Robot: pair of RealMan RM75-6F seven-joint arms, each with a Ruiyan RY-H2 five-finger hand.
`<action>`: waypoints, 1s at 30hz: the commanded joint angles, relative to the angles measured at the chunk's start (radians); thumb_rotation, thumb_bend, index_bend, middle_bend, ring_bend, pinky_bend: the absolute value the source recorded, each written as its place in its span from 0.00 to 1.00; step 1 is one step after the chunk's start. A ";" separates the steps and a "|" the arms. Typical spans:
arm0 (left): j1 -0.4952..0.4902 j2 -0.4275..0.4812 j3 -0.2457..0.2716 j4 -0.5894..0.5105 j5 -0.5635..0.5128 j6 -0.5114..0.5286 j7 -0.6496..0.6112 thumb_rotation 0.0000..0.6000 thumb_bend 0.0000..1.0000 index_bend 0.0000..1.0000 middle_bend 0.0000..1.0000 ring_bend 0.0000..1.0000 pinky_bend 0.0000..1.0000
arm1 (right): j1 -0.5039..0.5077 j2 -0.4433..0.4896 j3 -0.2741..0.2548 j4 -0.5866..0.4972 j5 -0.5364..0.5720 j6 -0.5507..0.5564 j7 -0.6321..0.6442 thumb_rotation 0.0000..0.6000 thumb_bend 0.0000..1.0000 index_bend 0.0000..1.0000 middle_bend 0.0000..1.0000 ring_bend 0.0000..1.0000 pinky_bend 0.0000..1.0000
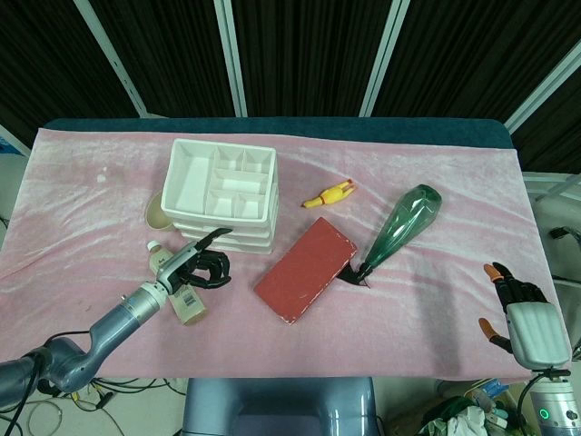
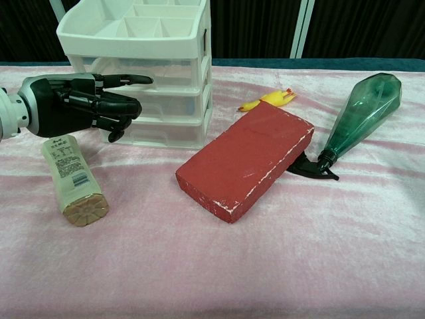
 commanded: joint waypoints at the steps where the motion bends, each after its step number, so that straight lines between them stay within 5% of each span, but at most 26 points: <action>1: -0.001 -0.001 0.001 0.000 -0.002 -0.002 0.003 1.00 0.27 0.00 0.60 0.61 0.67 | 0.000 0.002 -0.001 -0.002 0.002 -0.003 0.000 1.00 0.16 0.13 0.10 0.27 0.27; 30: -0.018 -0.019 0.006 0.029 0.001 -0.026 -0.014 1.00 0.27 0.01 0.60 0.61 0.67 | -0.002 0.014 0.003 -0.022 0.035 -0.023 -0.008 1.00 0.20 0.13 0.11 0.27 0.27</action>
